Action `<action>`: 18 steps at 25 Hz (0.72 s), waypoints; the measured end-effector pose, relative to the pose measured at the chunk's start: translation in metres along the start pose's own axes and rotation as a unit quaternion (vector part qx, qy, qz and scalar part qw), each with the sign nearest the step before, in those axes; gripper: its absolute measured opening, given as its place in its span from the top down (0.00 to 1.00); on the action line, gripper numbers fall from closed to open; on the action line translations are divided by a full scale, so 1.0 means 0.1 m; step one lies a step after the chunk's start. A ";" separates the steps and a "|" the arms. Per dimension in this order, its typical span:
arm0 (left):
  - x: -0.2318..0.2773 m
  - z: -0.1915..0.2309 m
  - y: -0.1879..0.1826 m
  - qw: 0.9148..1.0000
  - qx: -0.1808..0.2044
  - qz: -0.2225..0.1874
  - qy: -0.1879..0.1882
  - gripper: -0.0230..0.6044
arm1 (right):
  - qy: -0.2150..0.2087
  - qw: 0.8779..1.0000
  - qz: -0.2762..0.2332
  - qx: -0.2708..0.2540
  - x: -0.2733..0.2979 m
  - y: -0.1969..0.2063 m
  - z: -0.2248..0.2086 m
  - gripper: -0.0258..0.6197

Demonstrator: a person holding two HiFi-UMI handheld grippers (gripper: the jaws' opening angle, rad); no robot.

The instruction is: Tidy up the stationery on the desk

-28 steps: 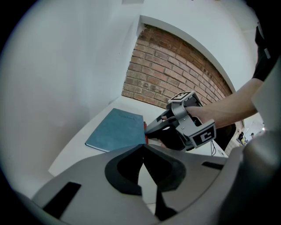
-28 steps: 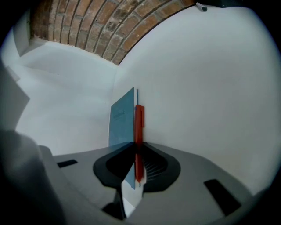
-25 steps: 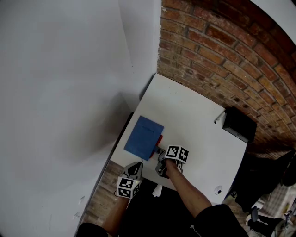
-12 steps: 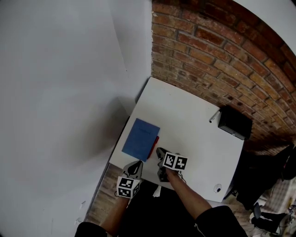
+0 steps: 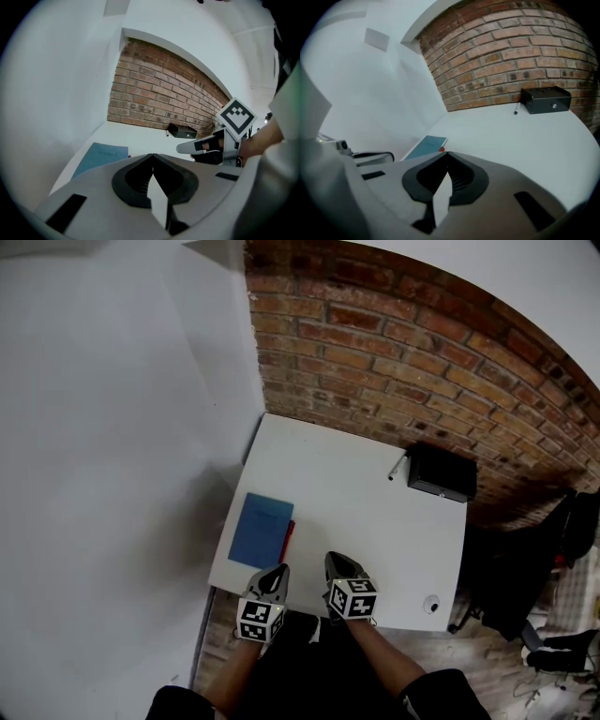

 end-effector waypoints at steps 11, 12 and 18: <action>0.05 -0.63 -0.17 0.998 0.035 -0.014 0.053 0.94 | 0.058 0.996 -0.060 -0.022 -0.80 0.03 -0.20 0.93; 0.03 -0.66 -0.19 0.998 0.036 -0.017 0.053 0.94 | 0.061 0.995 -0.066 -0.033 -0.87 0.03 -0.20 0.93; -0.20 -0.90 -0.22 0.998 0.040 -0.033 0.043 0.94 | 0.067 0.990 -0.092 -0.085 -1.32 0.07 -0.06 0.93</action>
Point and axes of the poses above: the fingertips, and each gripper's own axes: x forward along the fingers, z to its left, y out of its underside, the point moved 6 cm from there along -x, backward along the fingers, and after that the axes turned 12 degrees about -y, right-handed, at the moved point
